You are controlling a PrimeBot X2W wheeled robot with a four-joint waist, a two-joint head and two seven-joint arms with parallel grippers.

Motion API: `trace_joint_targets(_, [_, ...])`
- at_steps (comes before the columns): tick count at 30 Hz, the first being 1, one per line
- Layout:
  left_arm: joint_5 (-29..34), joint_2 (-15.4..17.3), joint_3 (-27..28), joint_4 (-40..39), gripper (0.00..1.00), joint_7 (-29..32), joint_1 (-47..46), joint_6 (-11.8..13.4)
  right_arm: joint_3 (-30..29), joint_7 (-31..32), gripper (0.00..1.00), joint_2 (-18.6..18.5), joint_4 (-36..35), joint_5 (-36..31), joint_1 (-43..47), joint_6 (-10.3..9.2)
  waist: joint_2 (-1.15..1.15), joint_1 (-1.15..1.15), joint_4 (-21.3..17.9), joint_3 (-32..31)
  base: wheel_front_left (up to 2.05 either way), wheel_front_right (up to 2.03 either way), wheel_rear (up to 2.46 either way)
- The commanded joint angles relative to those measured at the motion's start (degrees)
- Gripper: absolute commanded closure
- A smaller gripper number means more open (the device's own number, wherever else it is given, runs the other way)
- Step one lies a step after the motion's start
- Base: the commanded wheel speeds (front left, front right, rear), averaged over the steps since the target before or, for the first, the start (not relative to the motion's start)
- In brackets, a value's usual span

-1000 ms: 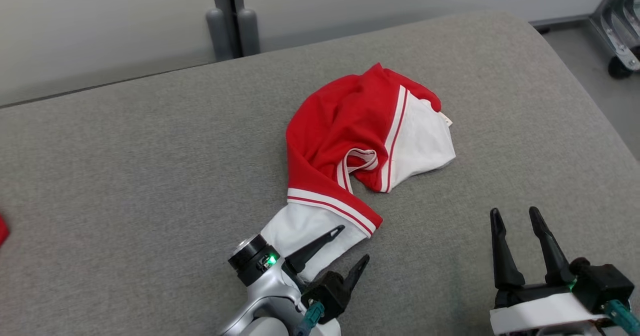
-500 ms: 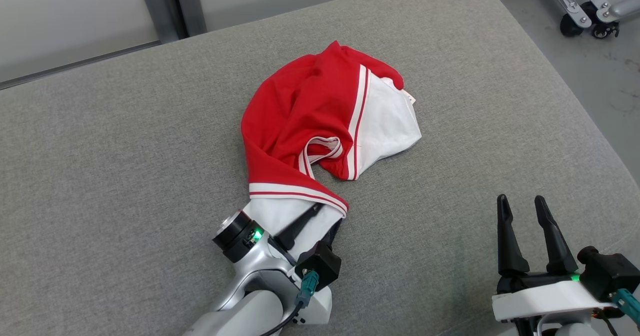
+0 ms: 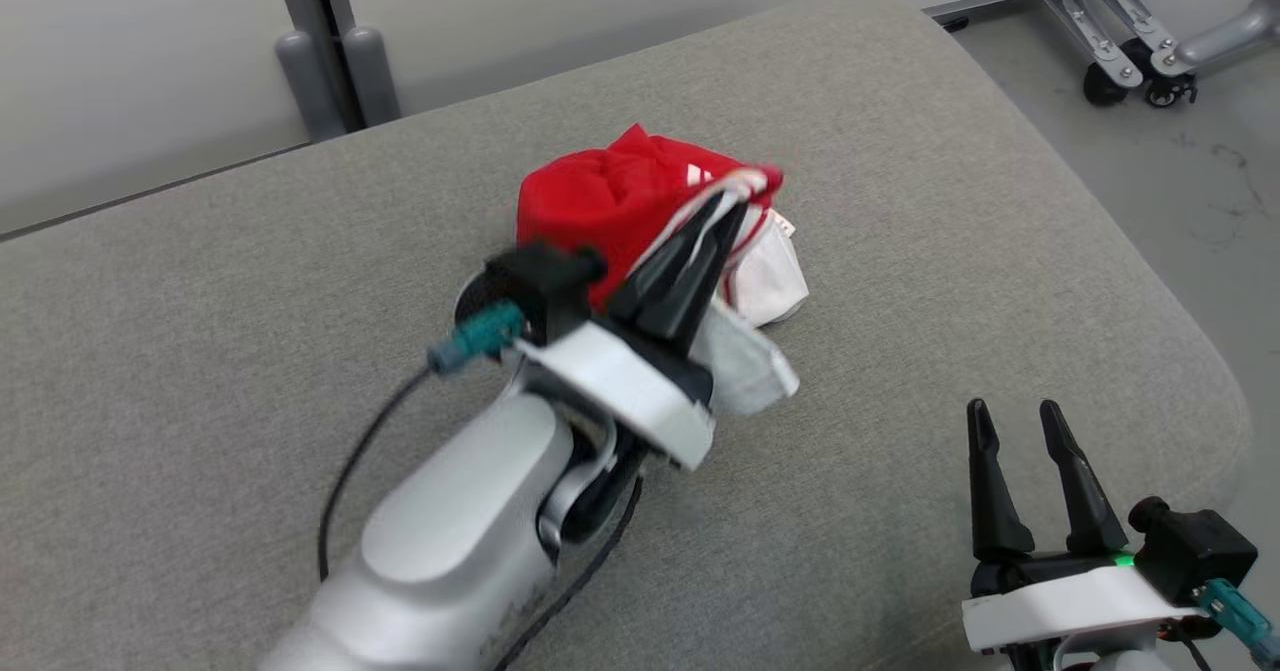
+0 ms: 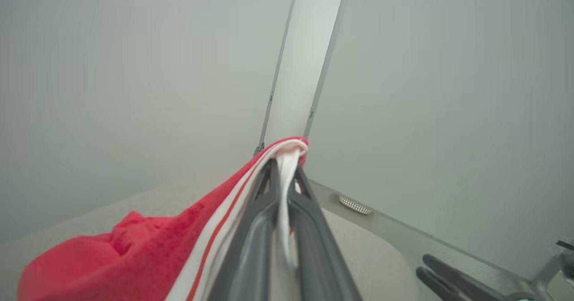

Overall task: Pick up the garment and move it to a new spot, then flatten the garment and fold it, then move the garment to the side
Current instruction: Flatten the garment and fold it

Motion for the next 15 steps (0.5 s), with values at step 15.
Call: trace_joint_targets(15, [-54.43,0.15,0.01,-5.66,1.00,-0.03,-38.32,9.80,-0.48,-0.03,0.00,-0.10,0.88,0.90,0.14,-0.02,0.00,0.00,-7.03,-2.35,0.00,0.00,0.00])
